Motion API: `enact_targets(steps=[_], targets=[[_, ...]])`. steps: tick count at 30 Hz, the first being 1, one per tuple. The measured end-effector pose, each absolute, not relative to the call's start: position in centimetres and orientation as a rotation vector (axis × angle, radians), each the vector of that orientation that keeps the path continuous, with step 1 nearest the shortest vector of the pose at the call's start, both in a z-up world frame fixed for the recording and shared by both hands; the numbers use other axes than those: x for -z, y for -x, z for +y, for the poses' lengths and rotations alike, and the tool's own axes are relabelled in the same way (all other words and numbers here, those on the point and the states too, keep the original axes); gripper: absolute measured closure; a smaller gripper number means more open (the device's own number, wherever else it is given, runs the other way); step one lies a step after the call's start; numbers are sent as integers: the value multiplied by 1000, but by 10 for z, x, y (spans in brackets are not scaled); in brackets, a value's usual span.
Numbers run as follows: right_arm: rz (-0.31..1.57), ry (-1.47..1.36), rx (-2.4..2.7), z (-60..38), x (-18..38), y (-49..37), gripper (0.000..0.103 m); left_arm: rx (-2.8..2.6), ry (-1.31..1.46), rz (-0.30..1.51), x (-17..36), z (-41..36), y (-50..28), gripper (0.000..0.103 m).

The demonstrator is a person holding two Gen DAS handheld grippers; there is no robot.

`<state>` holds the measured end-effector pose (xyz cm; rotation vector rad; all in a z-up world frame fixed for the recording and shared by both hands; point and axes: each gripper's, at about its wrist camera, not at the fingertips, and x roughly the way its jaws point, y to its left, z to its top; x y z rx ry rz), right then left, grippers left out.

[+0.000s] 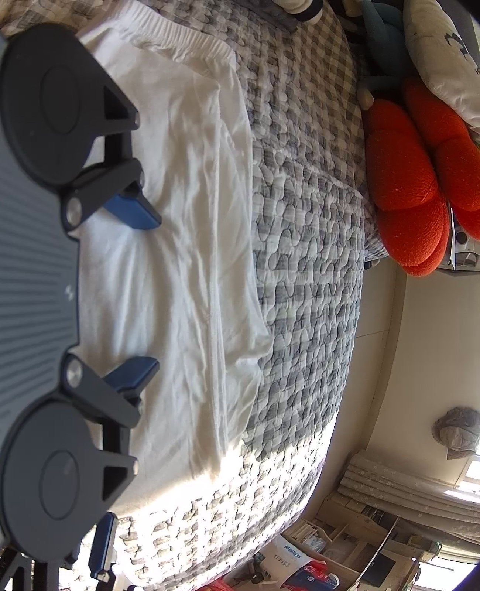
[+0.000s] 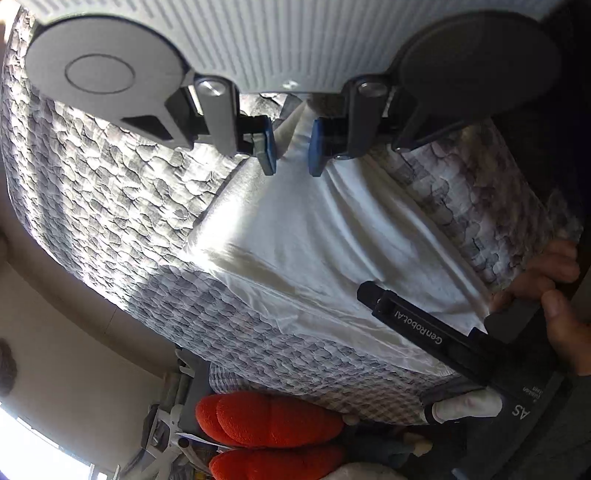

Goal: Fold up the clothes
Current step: 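Release the pants and smooth them flat with both open grippers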

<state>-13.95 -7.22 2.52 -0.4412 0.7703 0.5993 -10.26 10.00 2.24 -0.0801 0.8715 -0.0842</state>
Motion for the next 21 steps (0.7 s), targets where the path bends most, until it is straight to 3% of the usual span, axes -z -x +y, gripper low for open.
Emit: enact_targets(steps=[7,21], targets=[[671,405,-594,-69,-30,141,82,89,78,865,-26,97,112,25],[701,449,-631,-52,-16,143,81,37,9,818,-17,88,133,24]])
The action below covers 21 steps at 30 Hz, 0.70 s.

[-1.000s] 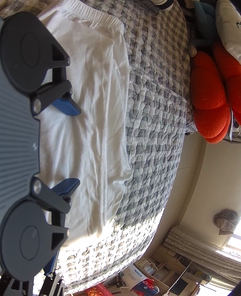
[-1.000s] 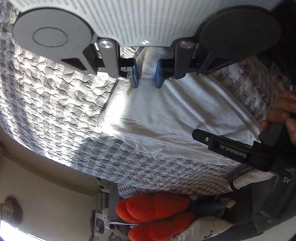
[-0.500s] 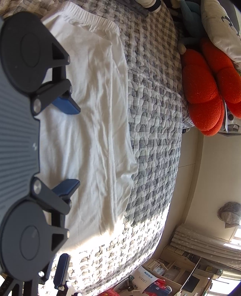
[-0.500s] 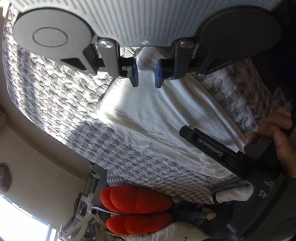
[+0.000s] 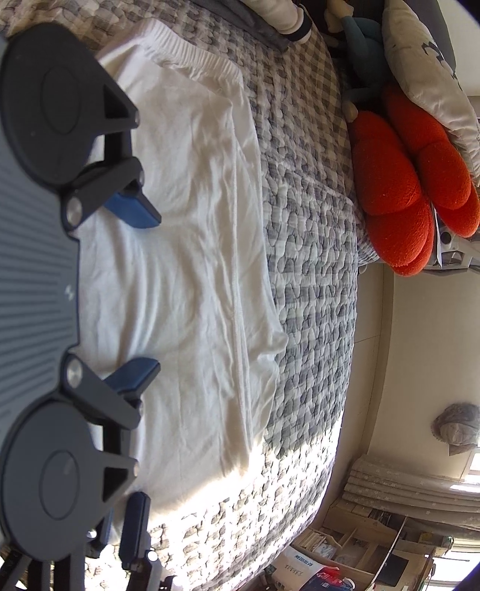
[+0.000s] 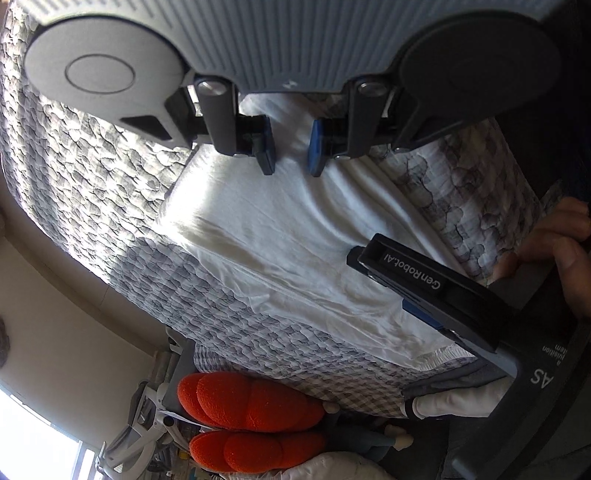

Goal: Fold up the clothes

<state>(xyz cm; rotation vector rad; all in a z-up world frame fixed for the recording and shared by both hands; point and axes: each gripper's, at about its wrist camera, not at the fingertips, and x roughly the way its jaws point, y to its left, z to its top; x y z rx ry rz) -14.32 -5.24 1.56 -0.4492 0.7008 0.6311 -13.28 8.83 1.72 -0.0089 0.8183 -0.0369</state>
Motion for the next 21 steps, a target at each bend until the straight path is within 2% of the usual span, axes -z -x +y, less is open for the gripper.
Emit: enact_targets(steps=[13,21], targets=[[740,465,-694,-64,-21,153,80,29,21,797,-16,88,156,21],[719,229,-596,-87,-44,120,80,40,7,795,-14,85,165,18]])
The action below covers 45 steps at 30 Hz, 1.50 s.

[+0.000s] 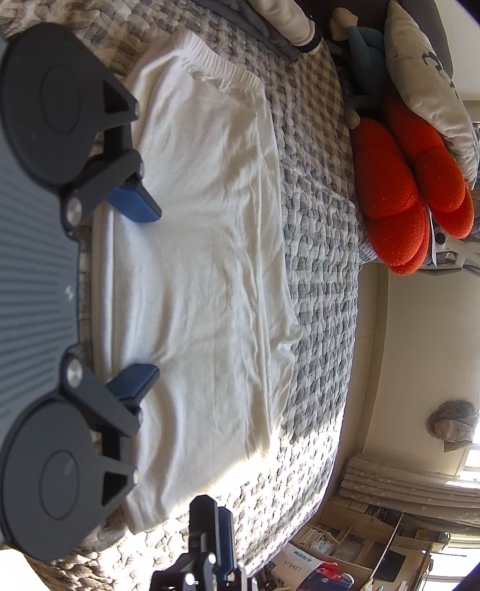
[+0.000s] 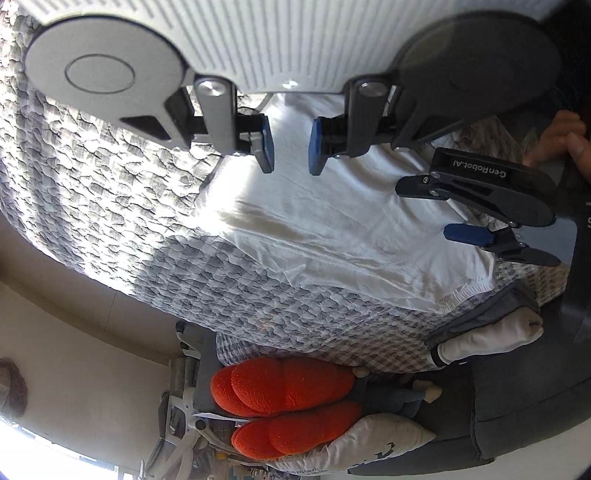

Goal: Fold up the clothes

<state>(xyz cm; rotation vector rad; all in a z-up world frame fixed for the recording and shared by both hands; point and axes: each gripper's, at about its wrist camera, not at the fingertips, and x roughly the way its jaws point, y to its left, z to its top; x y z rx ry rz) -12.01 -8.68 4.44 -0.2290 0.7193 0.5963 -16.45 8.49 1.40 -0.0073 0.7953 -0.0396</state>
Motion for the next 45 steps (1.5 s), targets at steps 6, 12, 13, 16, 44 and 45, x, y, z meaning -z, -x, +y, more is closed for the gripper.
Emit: enact_targets(steps=[6,12,13,16,44,45], targets=[[771,103,-464,-98,-33,77,79,39,-5,789,-13,83,165,17],[822,-1,-412,-104,-19,48,79,41,-7,787,-13,83,165,17],[818,1,-411,-103,-19,46,79,41,-7,787,-13,83,165,17],[806,10,-407,-101,-19,41,79,41,-9,787,-13,82,165,16],[660,349,-297,-59,-10,45,62,19,-59,758,-12,73,167,15],[657,357,-295,-58,-10,46,62,18,-65,756,-12,72,167,15]])
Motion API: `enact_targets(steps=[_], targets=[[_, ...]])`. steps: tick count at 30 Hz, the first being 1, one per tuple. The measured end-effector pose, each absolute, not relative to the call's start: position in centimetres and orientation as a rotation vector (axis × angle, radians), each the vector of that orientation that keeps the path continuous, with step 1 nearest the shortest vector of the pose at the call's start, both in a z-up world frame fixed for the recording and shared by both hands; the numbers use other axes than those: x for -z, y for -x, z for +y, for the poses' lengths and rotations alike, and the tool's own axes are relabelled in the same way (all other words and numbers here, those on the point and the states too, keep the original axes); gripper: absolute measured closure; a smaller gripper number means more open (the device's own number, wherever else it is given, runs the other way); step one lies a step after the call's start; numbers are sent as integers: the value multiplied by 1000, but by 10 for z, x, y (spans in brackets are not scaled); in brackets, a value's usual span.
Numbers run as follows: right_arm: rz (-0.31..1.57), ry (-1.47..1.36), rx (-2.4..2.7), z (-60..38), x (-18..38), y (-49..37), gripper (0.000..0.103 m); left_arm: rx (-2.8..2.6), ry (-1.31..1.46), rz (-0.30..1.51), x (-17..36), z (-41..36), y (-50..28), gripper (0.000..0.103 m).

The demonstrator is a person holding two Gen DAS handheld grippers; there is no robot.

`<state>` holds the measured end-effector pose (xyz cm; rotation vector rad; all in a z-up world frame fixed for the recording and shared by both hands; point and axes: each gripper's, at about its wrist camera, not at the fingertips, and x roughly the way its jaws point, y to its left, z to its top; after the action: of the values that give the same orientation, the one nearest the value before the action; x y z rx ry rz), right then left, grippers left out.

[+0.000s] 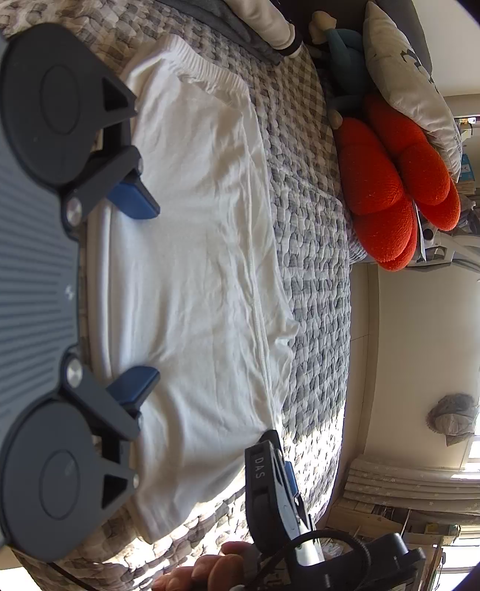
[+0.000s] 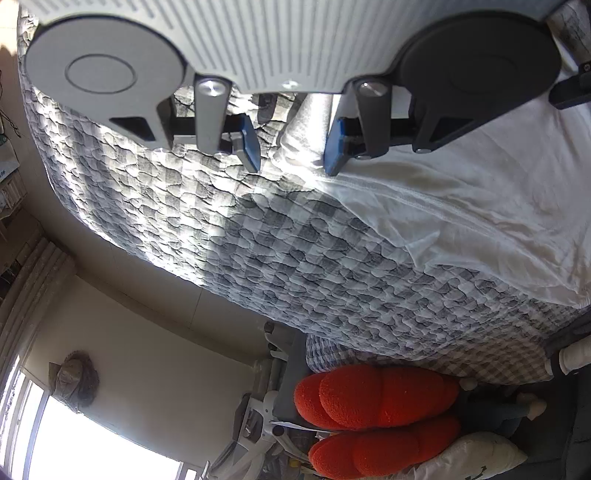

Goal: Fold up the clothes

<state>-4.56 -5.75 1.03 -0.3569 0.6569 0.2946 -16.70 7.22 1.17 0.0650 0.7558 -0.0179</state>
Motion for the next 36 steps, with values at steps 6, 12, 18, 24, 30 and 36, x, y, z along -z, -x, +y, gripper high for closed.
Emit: enact_targets(steps=[6,12,18,24,30,36], targets=[[636,408,-283,-51,-9,51,62,8,-115,738,-13,66,169,15],[634,411,-280,-51,-9,52,62,2,-144,725,-13,63,171,15],[635,419,-278,-50,-9,53,62,-5,-162,714,-13,60,172,15],[637,423,-272,-52,-10,54,62,-8,-166,711,-13,59,172,15],[615,488,-170,-43,-10,62,53,-4,-150,719,-14,61,170,15],[601,410,-135,-40,-24,79,30,6,-77,749,-17,70,163,15]])
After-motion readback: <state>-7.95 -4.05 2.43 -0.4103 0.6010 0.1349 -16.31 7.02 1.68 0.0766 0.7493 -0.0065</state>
